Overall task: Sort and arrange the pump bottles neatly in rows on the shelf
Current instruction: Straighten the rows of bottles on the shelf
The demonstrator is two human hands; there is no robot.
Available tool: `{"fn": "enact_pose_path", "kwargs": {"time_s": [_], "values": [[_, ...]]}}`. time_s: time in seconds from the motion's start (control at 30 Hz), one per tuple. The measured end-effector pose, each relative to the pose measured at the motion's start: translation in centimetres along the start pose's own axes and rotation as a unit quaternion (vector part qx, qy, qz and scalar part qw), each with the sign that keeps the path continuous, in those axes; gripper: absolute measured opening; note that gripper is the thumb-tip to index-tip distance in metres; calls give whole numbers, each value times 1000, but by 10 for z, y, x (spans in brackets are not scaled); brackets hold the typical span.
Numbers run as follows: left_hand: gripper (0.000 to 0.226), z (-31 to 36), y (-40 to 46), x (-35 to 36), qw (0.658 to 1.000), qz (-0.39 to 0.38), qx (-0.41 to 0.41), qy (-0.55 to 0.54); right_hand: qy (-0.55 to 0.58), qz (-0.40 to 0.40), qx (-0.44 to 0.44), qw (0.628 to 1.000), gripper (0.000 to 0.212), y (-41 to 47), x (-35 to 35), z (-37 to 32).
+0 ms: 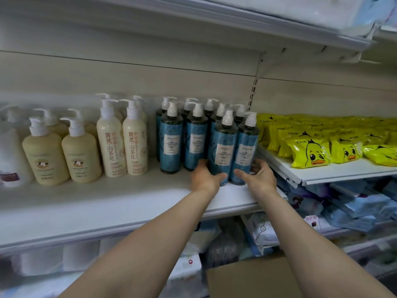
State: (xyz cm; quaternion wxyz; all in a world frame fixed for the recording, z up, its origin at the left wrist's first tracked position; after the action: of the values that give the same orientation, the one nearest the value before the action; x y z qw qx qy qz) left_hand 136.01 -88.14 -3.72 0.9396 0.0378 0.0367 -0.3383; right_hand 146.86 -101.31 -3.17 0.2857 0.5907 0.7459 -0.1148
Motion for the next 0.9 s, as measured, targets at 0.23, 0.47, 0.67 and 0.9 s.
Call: {"fn": "enact_pose_path", "kwargs": {"time_s": [0.23, 0.47, 0.67, 0.9], "values": [[64, 0, 9, 14, 1000, -4, 1, -6, 9, 8, 7, 1000, 66, 19, 1, 10], [64, 0, 16, 20, 1000, -2, 2, -10, 16, 6, 6, 1000, 68, 30, 5, 16], [65, -3, 18, 22, 1000, -6, 11, -6, 27, 2, 4, 1000, 68, 32, 6, 16], [64, -6, 19, 23, 1000, -5, 26, -11, 32, 3, -5, 999, 67, 32, 6, 16]]}}
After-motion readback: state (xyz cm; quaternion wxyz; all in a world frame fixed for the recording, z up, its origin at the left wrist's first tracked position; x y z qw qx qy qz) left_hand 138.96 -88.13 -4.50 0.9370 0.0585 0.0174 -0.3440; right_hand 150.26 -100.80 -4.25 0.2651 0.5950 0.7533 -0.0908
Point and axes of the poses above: each hand's wrist, its own y-axis towards the middle knuckle, its own x-axis out of the palm, z = x × y, the point moved 3 cm from there along y, towards the middle knuckle, and after that the axes turned 11 degrees about -y, right-handed, at the moved point
